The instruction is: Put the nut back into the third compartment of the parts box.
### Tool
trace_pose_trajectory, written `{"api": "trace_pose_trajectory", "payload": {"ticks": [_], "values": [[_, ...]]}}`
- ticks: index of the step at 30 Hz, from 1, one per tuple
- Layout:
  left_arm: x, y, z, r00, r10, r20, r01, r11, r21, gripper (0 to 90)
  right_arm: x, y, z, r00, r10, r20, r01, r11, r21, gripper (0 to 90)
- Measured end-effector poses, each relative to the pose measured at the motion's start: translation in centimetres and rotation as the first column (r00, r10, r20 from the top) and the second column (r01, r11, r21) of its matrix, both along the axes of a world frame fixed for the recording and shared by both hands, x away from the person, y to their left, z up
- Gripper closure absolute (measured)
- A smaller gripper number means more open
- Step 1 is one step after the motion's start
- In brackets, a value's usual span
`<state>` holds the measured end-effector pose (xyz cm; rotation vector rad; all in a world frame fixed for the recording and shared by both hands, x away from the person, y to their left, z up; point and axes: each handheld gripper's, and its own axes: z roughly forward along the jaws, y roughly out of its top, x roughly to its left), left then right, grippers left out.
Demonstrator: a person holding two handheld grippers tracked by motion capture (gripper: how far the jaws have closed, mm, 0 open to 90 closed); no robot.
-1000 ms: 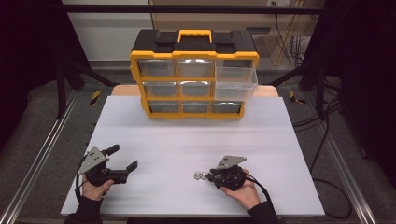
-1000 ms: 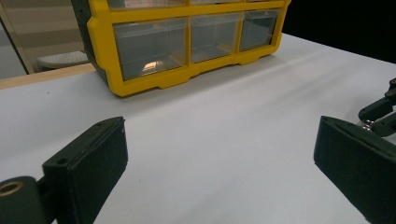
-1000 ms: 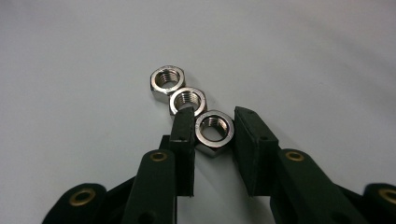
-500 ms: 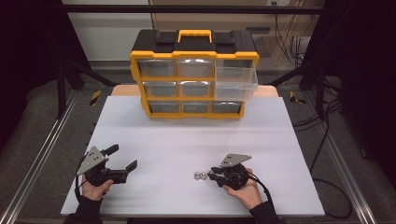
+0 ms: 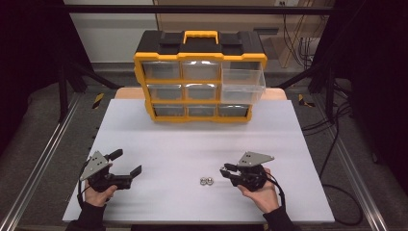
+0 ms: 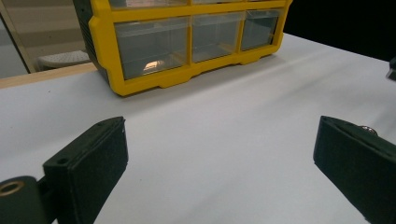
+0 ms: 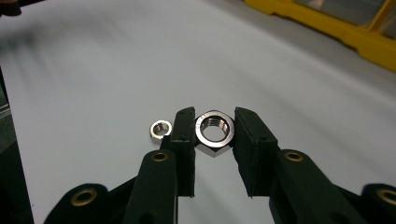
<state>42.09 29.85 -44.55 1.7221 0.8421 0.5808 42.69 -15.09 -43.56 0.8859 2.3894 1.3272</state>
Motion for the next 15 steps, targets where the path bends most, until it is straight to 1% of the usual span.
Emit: {"api": "trace_pose_trajectory", "payload": {"ticks": [1,2,3,4,5,6,7,8,11,13,15], "values": [[0.0,0.0,0.0,1.0000,0.000,0.000,0.000,1.0000,-0.002,2.9,0.0,-0.2,0.4,0.9999,-0.008,0.011,0.008,1.0000,0.005,70.2],[0.0,0.0,0.0,1.0000,0.000,0.000,0.000,1.0000,-0.002,3.0,0.0,-0.2,0.4,0.9999,-0.008,0.011,0.008,1.0000,0.005,70.2],[0.0,0.0,0.0,1.0000,0.000,-0.001,0.000,1.0000,-0.002,3.0,-0.1,-0.7,1.3,0.9994,-0.017,0.031,0.016,0.9997,0.018,70.3],[0.0,0.0,0.0,1.0000,0.000,-0.001,0.000,1.0000,-0.002,3.0,-0.1,-0.7,1.3,0.9994,-0.017,0.031,0.016,0.9997,0.018,70.3],[0.0,0.0,0.0,1.0000,0.000,-0.001,0.000,1.0000,-0.002,3.0,-0.2,-1.1,2.0,0.9987,-0.025,0.044,0.023,0.9991,0.036,70.2],[0.0,0.0,0.0,1.0000,0.000,-0.002,0.000,1.0000,0.000,3.0,-0.2,-1.3,2.4,0.9981,-0.030,0.053,0.027,0.9988,0.042,70.2],[0.0,0.0,0.0,1.0000,0.000,-0.002,0.000,1.0000,0.000,3.0,-0.2,-1.3,2.4,0.9981,-0.030,0.053,0.027,0.9988,0.042,70.2],[0.0,0.0,0.0,1.0000,0.000,-0.003,0.000,1.0000,0.000,3.0,-0.2,-1.7,3.2,0.9968,-0.041,0.069,0.037,0.9980,0.050,70.3],[0.0,0.0,-0.1,1.0000,0.000,-0.002,0.000,1.0000,-0.001,3.0,0.0,-2.1,4.6,0.9936,-0.060,0.096,0.054,0.9963,0.067,70.2],[0.0,0.0,0.0,1.0000,0.001,-0.002,-0.001,1.0000,0.000,3.0,0.1,-2.3,5.7,0.9907,-0.069,0.117,0.061,0.9954,0.074,70.2],[0.0,0.0,-0.1,1.0000,0.000,-0.003,0.000,1.0000,0.001,3.0,0.2,-2.5,6.8,0.9873,-0.076,0.139,0.067,0.9952,0.071,70.2]]}}
